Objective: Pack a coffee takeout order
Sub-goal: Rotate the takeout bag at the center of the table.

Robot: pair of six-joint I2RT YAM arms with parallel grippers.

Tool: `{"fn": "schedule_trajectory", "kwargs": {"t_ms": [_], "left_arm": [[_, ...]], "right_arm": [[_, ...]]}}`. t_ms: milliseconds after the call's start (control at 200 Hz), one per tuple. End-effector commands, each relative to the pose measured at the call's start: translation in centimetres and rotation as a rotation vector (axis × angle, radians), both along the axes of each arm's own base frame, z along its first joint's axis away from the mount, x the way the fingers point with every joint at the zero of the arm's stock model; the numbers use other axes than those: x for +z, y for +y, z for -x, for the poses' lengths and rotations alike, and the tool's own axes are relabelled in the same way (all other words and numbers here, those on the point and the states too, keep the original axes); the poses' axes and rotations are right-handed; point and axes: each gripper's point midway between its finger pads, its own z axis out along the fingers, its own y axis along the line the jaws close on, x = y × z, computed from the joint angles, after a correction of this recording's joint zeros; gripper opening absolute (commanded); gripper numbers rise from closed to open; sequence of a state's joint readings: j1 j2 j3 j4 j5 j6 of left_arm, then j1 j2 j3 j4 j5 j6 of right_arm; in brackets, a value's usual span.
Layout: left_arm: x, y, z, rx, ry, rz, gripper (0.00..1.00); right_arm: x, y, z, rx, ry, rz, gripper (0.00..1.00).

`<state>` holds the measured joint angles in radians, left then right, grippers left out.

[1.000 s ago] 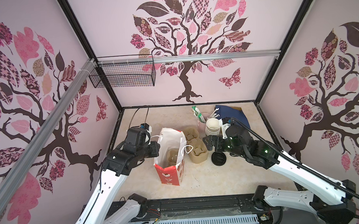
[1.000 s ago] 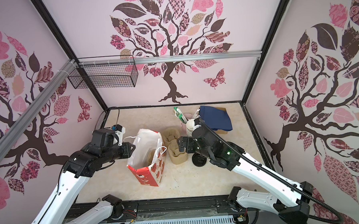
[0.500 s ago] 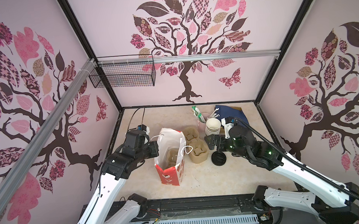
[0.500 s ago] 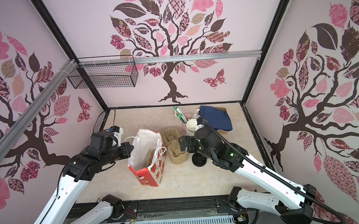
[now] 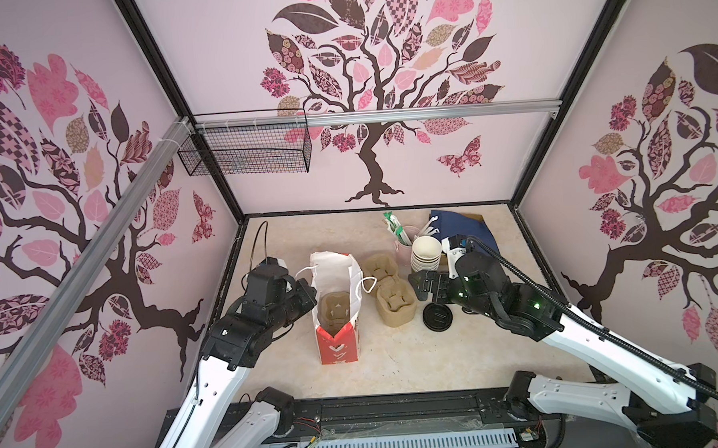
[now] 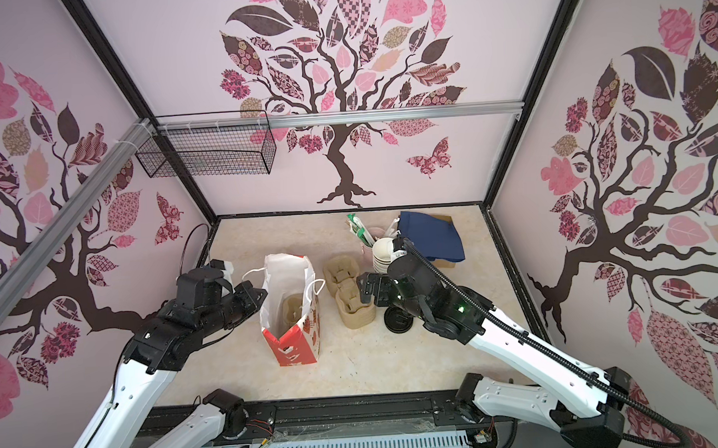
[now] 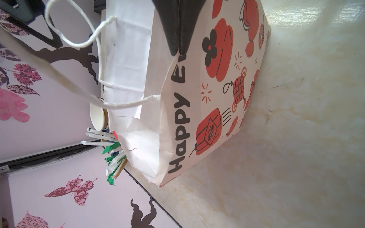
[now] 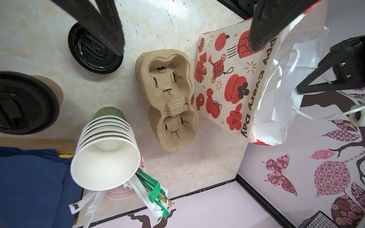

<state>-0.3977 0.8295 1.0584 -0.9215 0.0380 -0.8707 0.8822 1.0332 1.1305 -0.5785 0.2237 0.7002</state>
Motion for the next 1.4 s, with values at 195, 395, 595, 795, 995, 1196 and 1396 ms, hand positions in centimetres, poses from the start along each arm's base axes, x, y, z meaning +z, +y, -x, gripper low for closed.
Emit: {"fn": "schedule_trajectory", "kwargs": {"t_ms": [195,395,595,795,995,1196,1396], "left_arm": [[-0.5,1.5,0.9,0.161,0.008,0.118,0.00],[-1.4,1.4,1.2,0.179,0.021,0.153,0.00],[-0.8,1.5,1.2,0.156,-0.024,0.135,0.30],[-0.1,1.7,1.4,0.125,-0.061,0.099,0.67],[1.1,2.6,2.3,0.084,-0.113,0.016,0.87],[2.0,3.0,2.9,0.008,-0.167,-0.091,0.92],[4.3,4.3,3.5,0.005,-0.264,-0.165,0.98]], "right_arm": [[-0.6,0.6,-0.5,-0.002,0.014,0.024,1.00],[-1.9,0.1,-0.9,-0.044,0.060,0.075,0.99],[-3.9,-1.5,-1.3,-0.082,0.114,0.180,0.97],[-5.1,-3.6,-1.7,-0.111,0.112,0.324,0.96],[-5.8,-6.4,-1.3,-0.216,0.068,0.318,0.97],[-6.4,-8.7,-0.7,-0.307,0.069,0.336,0.97],[-9.9,-11.8,-2.6,-0.386,0.345,0.299,0.97]]}}
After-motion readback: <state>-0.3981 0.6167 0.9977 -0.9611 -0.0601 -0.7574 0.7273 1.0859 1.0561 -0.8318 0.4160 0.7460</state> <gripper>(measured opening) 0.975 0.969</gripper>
